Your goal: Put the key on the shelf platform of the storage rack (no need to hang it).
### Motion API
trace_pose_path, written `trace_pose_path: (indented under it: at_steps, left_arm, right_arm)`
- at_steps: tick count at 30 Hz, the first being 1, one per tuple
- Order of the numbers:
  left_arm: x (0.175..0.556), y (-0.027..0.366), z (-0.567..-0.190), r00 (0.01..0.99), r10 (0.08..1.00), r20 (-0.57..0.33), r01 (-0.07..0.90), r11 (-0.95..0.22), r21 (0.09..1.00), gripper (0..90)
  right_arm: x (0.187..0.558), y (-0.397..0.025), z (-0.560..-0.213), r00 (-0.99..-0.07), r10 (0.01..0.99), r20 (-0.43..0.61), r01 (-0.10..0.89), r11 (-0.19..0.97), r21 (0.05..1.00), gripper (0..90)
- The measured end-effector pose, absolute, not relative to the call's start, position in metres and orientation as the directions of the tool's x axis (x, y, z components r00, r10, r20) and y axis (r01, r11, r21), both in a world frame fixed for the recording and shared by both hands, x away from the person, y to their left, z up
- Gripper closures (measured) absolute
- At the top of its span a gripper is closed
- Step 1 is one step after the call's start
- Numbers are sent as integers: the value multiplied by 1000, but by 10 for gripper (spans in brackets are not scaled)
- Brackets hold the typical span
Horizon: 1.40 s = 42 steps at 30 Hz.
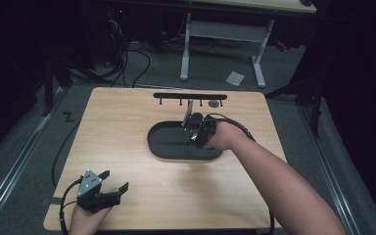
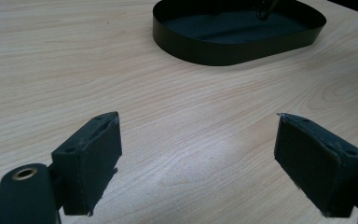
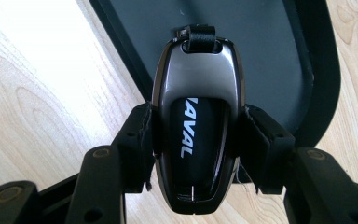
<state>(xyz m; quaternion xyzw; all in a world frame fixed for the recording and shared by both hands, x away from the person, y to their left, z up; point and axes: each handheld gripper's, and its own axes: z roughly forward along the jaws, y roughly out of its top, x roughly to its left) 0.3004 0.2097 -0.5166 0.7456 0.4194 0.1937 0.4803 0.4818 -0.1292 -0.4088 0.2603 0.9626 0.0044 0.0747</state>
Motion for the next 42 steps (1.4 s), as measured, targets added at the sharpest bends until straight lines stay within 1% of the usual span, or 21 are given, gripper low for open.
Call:
trace_pose_path:
  at_steps: [15, 30, 42]
  left_arm:
    - [300, 209, -517, 575, 810, -115, 442, -189, 877, 155]
    - [300, 206, -518, 584, 805, -102, 443, -212, 871, 157]
    - [300, 206, -519, 587, 804, -99, 442, -216, 870, 157]
  right_arm:
    - [499, -136, -438, -831, 534, -156, 538, 843, 21, 489]
    - [501, -151, -464, -809, 571, -138, 576, 817, 6, 488]
    - [504, -149, -469, -806, 577, -128, 581, 814, 6, 487]
